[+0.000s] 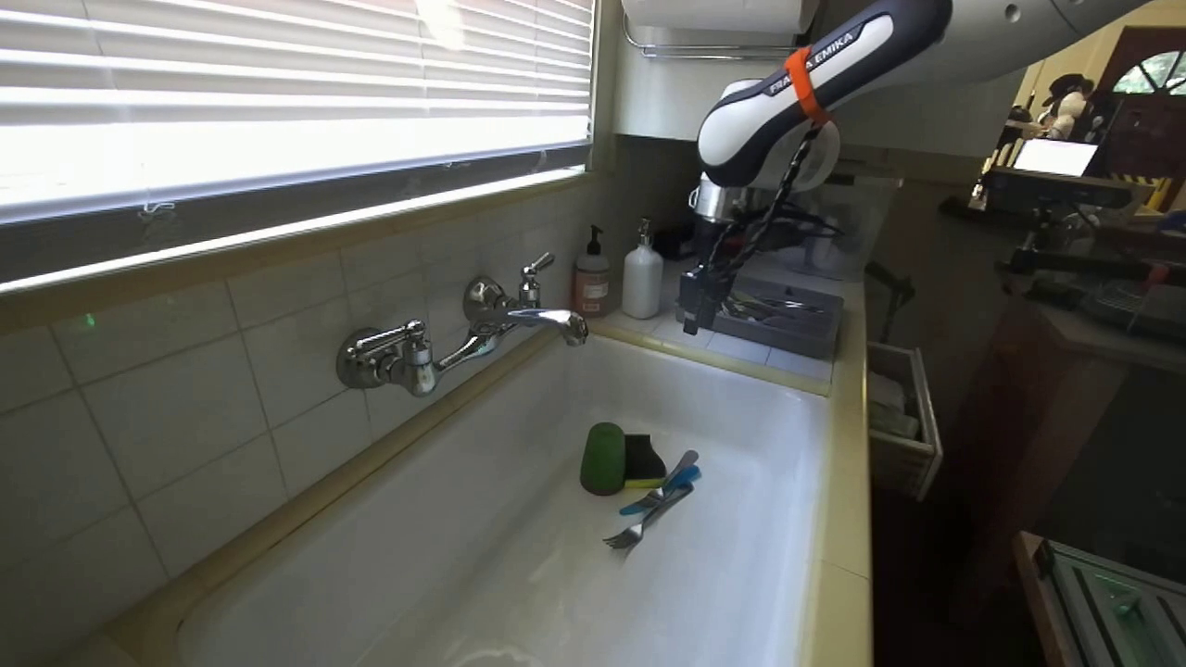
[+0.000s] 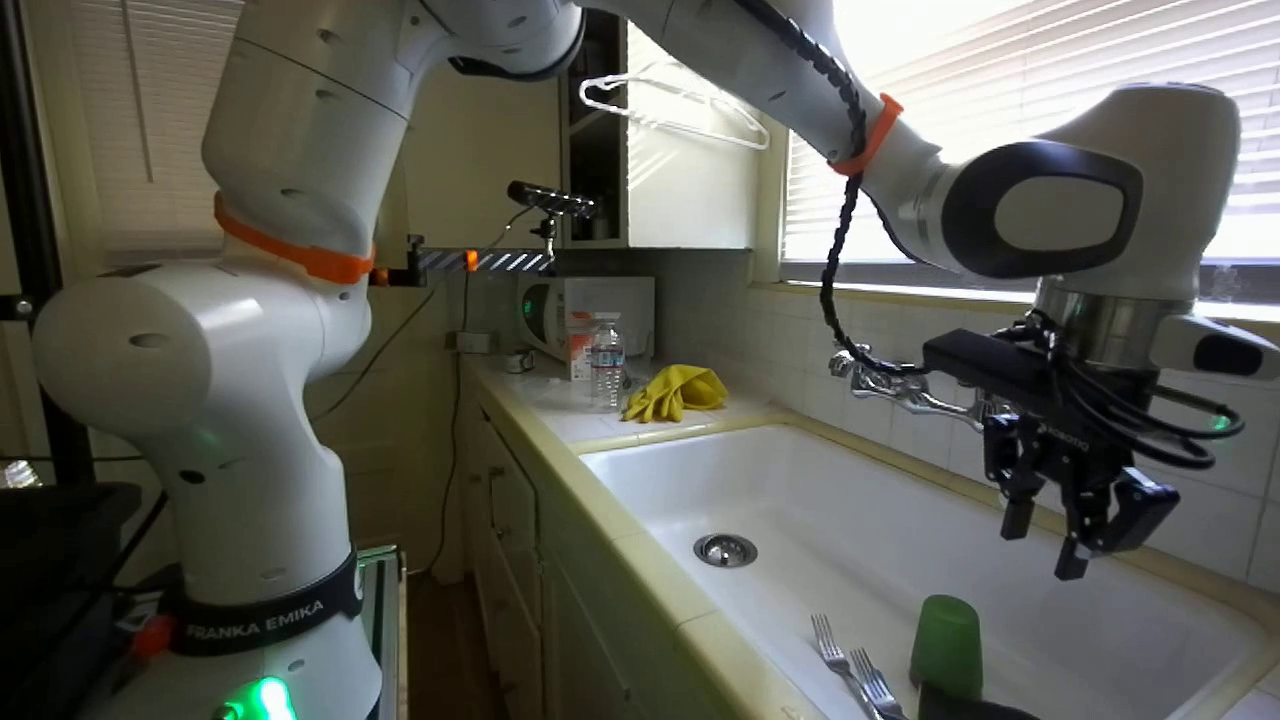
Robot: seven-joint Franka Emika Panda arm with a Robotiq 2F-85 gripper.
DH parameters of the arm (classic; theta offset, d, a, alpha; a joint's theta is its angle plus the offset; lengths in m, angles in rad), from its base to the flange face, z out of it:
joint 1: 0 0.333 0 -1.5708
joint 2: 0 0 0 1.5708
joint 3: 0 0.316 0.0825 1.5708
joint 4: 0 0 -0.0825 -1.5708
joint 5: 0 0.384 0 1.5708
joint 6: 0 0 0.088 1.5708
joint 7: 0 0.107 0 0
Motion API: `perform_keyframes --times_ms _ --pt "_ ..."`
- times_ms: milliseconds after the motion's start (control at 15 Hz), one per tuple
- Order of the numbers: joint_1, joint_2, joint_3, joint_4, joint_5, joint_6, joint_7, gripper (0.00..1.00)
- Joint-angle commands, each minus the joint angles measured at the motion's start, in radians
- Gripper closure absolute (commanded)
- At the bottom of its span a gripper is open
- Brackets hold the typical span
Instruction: Remove one silver fork from the cutlery holder and put it in the sink.
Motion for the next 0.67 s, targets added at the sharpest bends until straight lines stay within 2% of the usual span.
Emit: perform_keyframes --times_ms 0,133,467,600 --pt "-0.017 -0.080 -0.026 -0.048 -0.015 -0.076 -0.026 0.15" --pt "-0.028 -0.102 -0.047 -0.047 -0.007 -0.099 -0.024 0.01" --pt "-0.055 -0.148 -0.097 -0.049 -0.001 -0.106 -0.020 0.00" --pt "-0.050 -0.117 -0.098 -0.012 0.001 -0.101 -0.013 0.00"
